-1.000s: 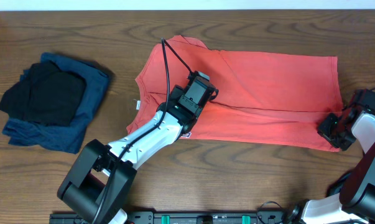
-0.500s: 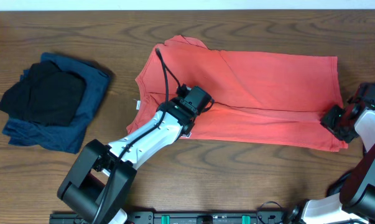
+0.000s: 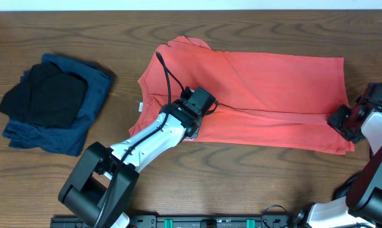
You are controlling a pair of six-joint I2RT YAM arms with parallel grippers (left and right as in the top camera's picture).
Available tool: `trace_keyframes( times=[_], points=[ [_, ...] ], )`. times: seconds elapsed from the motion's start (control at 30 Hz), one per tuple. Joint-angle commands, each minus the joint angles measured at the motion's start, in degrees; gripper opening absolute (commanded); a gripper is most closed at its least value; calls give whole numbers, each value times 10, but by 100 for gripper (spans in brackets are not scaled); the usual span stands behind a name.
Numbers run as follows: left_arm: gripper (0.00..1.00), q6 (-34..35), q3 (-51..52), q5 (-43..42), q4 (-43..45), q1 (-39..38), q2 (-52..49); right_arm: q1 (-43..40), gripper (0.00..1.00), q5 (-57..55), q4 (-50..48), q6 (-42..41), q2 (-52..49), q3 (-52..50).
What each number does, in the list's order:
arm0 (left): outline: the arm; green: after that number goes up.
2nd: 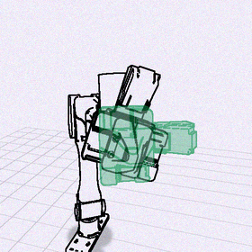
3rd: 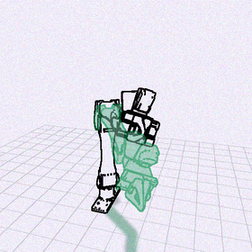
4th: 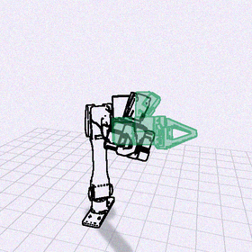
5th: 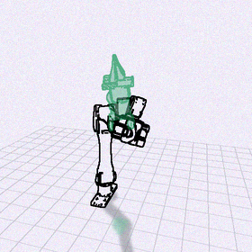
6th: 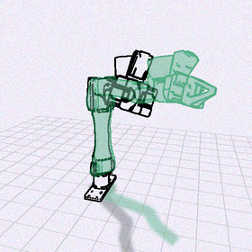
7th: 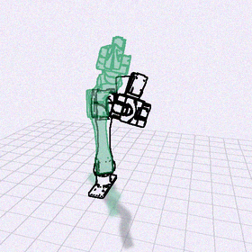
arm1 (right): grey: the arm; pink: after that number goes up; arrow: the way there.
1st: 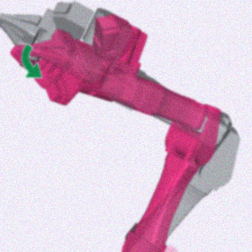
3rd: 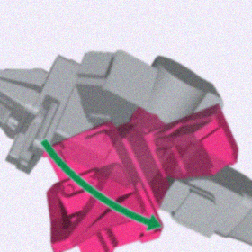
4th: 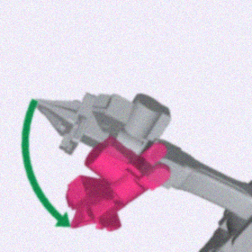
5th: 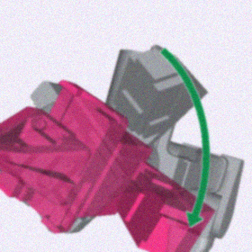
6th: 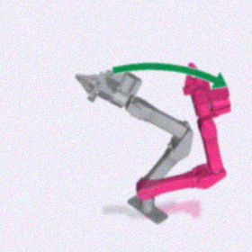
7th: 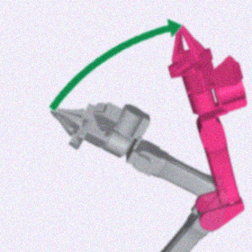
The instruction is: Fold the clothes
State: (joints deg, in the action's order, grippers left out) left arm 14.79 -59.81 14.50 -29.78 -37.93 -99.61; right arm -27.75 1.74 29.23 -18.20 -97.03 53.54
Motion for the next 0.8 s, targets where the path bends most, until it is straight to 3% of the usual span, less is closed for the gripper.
trace_keyframes(
  times=[0.0, 0.1, 0.23, 0.4, 0.77],
  points=[
    [66, 3, -6, 31, 9, 3, 7, 5, 36, 2, -1, 4, -2, 8],
    [62, 3, -20, 40, 8, 3, 28, 5, 36, 2, 2, 5, -2, 8],
    [29, 3, -28, 45, 16, 5, 92, 5, 36, 2, 4, 5, -2, 8],
    [6, 22, -27, 44, 24, 30, 135, 4, 36, 2, 9, 5, -2, 8],
    [6, 47, -17, -123, 101, 49, -13, 4, 36, 15, 27, 4, -2, 8]
  ],
)
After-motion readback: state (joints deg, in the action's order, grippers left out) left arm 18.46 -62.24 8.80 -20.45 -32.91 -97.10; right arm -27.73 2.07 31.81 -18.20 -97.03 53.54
